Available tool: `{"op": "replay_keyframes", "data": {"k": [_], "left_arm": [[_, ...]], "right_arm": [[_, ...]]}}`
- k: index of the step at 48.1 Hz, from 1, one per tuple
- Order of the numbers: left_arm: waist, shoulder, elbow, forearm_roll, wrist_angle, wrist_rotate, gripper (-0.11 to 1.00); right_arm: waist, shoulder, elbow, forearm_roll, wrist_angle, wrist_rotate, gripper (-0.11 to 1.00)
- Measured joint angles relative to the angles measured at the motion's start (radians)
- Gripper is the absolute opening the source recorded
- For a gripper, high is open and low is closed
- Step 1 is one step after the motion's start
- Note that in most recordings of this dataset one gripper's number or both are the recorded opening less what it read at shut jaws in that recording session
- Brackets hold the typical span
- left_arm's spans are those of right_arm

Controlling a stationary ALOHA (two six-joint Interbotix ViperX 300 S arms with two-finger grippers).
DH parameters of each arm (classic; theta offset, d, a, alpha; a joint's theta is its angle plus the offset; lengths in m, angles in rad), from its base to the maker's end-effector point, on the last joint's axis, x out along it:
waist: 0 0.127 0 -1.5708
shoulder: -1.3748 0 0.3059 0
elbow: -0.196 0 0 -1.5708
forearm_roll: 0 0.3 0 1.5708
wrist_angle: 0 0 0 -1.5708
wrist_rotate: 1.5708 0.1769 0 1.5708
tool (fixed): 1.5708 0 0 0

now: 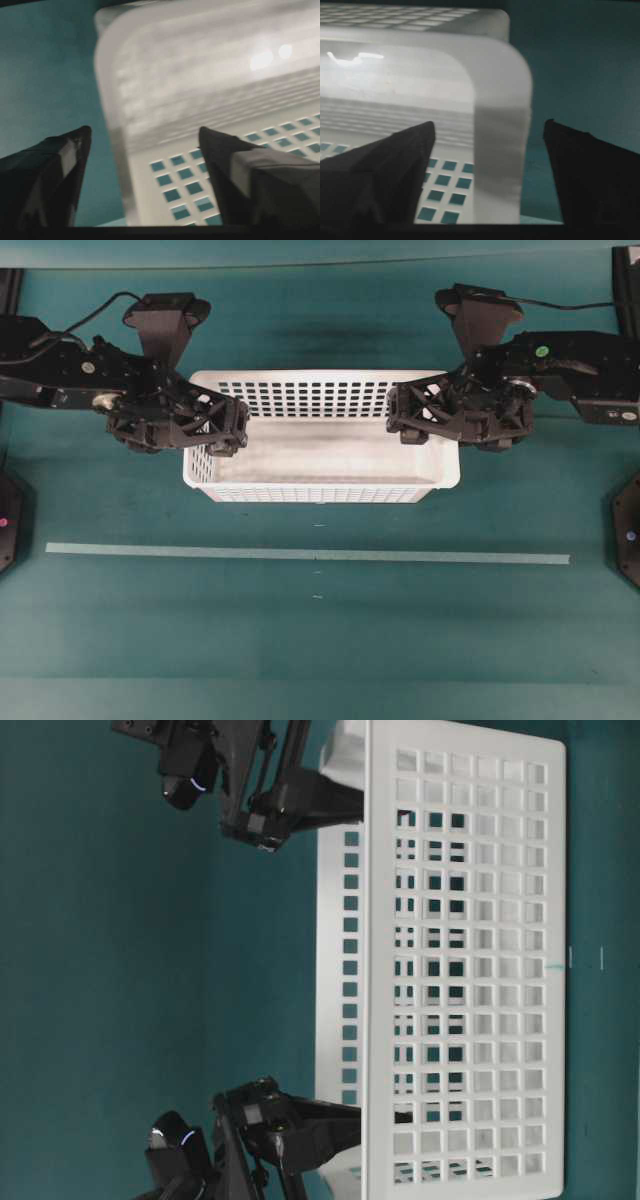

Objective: Lift the white basket with both hands.
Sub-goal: 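Close both grippers on the basket's end rims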

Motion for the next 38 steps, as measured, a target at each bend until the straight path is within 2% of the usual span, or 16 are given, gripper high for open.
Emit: {"op": "replay_keyframes", "data": {"k": [7, 11, 13, 15, 19, 38], "left_arm": [[0.0, 0.002, 0.002, 0.0, -0.005, 0.002, 0.35], [0.003, 0.002, 0.009, 0.0, -0.003, 0.003, 0.15], [0.005, 0.002, 0.011, 0.0, -0.003, 0.003, 0.08], [0.005, 0.002, 0.012, 0.0, -0.003, 0.0, 0.03], [0.005, 0.0, 0.014, -0.003, -0.005, -0.002, -0.02], [0.005, 0.0, 0.015, 0.0, -0.006, -0.002, -0.02]], "right_arm": [[0.003, 0.011, -0.002, 0.006, 0.026, 0.0, 0.41], [0.003, 0.015, -0.002, 0.008, 0.034, -0.002, 0.2], [0.003, 0.015, -0.002, 0.008, 0.035, -0.002, 0.15], [0.003, 0.015, -0.002, 0.008, 0.037, -0.002, 0.15], [0.003, 0.015, -0.003, 0.009, 0.035, -0.002, 0.15], [0.0, 0.017, -0.006, 0.011, 0.034, 0.002, 0.15]]}}
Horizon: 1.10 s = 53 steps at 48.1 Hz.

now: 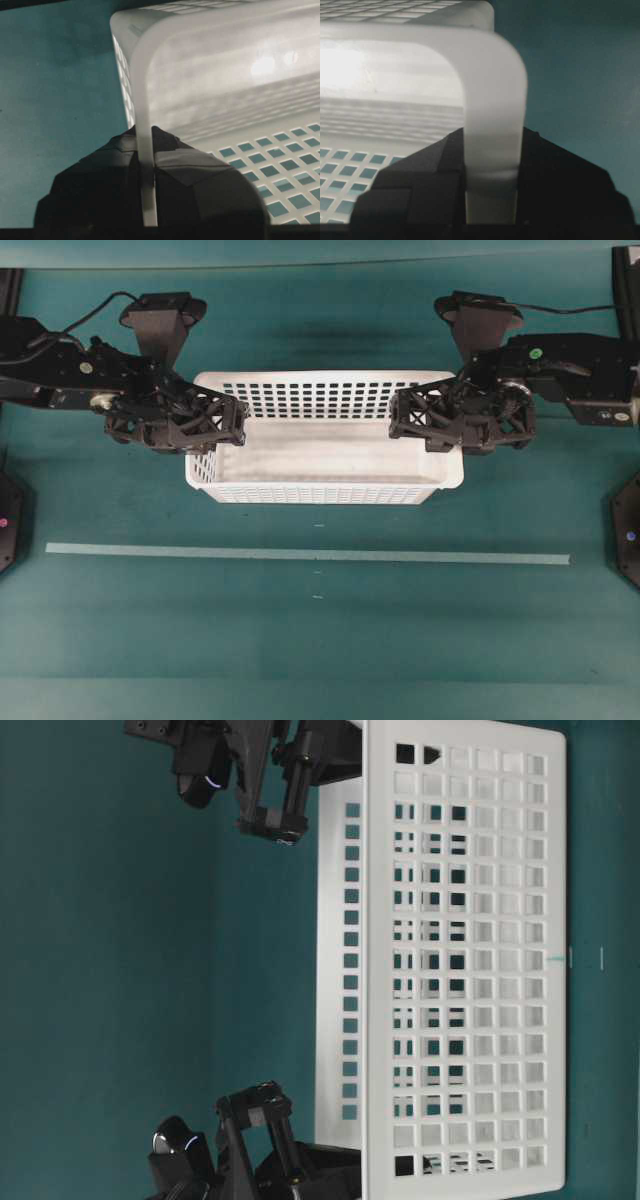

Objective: Lift the white basket with both hands.
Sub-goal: 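Close both grippers on the basket's end rims, then lift the basket with both grippers and pull it toward the front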

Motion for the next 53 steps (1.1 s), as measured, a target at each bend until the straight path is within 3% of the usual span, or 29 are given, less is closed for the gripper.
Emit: {"op": "replay_keyframes", "data": {"k": [30, 53], "left_arm": [[0.0, -0.058, -0.026, -0.003, 0.098, 0.006, -0.03], [-0.02, -0.064, -0.031, 0.0, 0.106, 0.009, -0.03]], "right_arm": [[0.009, -0.02, -0.067, 0.0, 0.092, 0.017, 0.15], [0.032, -0.034, -0.067, 0.0, 0.115, 0.026, 0.15]]}}
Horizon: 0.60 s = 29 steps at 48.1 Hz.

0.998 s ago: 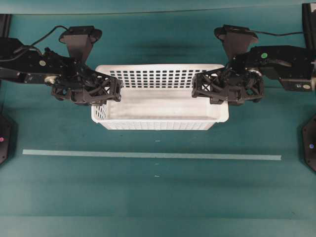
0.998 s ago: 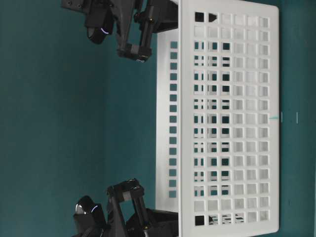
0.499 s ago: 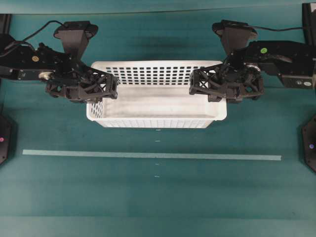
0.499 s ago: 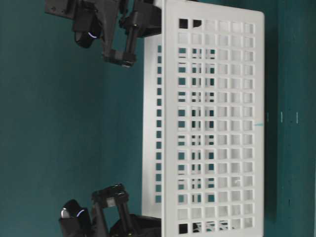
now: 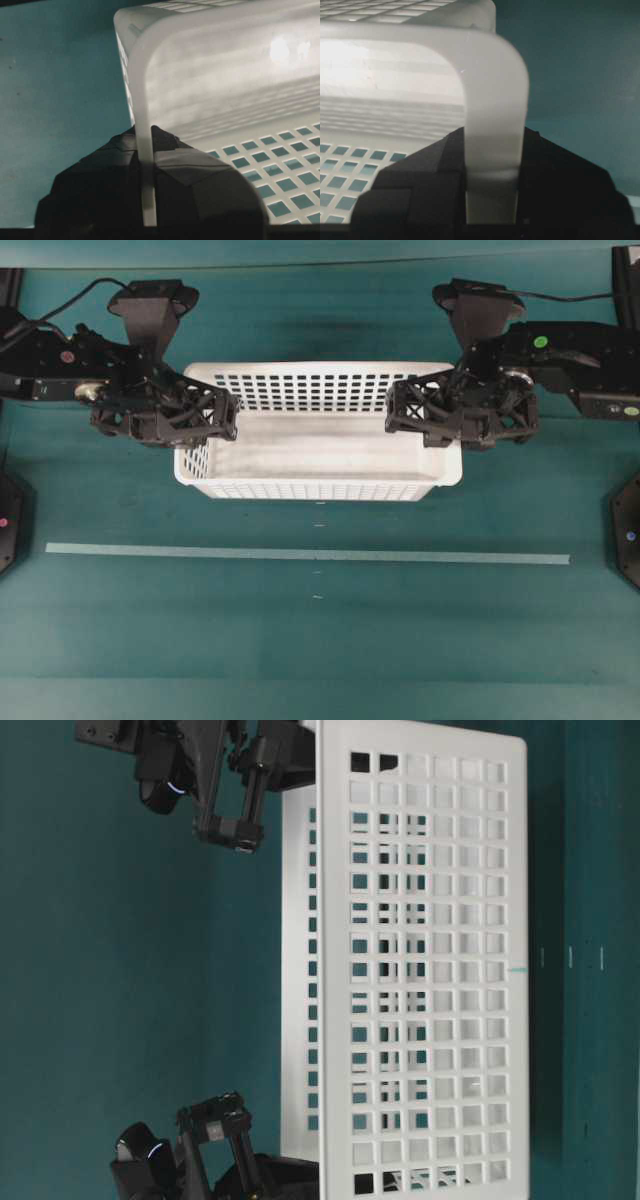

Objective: Lift the white basket with both hands.
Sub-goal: 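Lift the basket with both grippers and pull it toward the front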

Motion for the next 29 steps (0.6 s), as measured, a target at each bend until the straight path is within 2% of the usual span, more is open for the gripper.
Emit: {"op": "replay_keyframes", "data": {"k": [14, 22, 29], "left_arm": [[-0.092, -0.018, 0.026, -0.003, 0.0, -0.098, -0.03], [-0.143, -0.023, 0.029, -0.003, 0.0, -0.13, -0.03], [-0.181, -0.031, 0.043, 0.0, -0.011, -0.201, -0.03]], "right_arm": [[0.092, -0.014, 0.021, 0.002, 0.006, 0.094, 0.15], [0.149, -0.025, 0.038, 0.002, 0.002, 0.155, 0.15], [0.184, -0.028, 0.043, -0.002, -0.002, 0.183, 0.15]]}}
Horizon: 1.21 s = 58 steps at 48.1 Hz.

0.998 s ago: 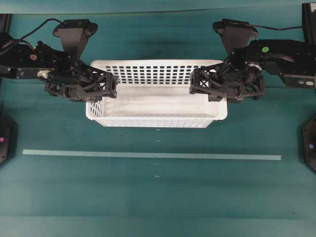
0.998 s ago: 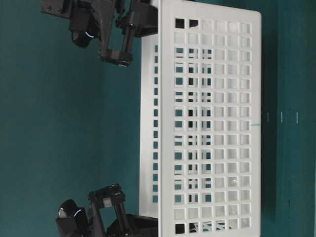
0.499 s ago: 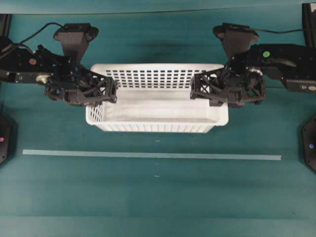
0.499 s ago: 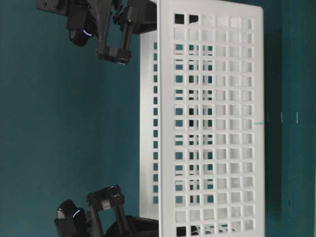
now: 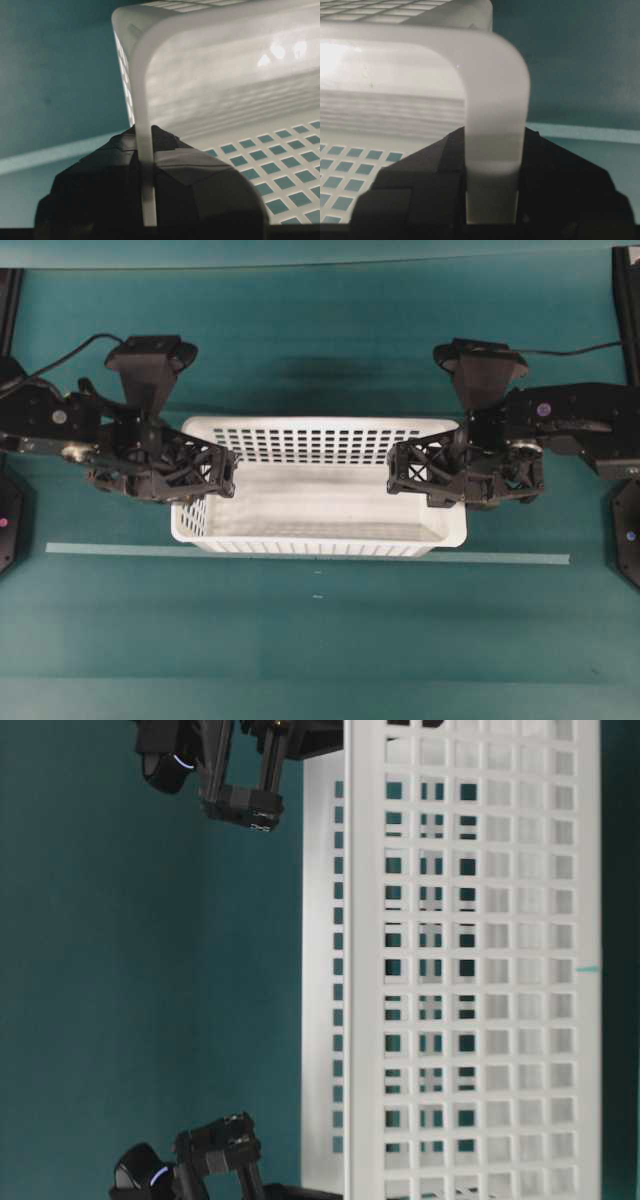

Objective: Lift the white basket with both hands.
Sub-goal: 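Lift the basket with both grippers and pull it toward the front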

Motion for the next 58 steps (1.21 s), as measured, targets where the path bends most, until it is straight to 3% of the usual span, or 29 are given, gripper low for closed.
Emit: {"op": "replay_keyframes", "data": {"k": [22, 40, 58], "left_arm": [[-0.107, -0.014, 0.017, 0.003, -0.026, -0.114, -0.03], [-0.144, 0.023, -0.006, 0.003, -0.026, -0.121, -0.03], [-0.166, 0.055, -0.008, 0.008, -0.026, -0.13, -0.03]], "right_arm": [[0.1, -0.002, 0.003, -0.018, -0.015, 0.109, 0.15], [0.153, 0.0, 0.018, -0.026, -0.018, 0.17, 0.15], [0.172, 0.029, 0.041, -0.026, -0.083, 0.176, 0.15]]}}
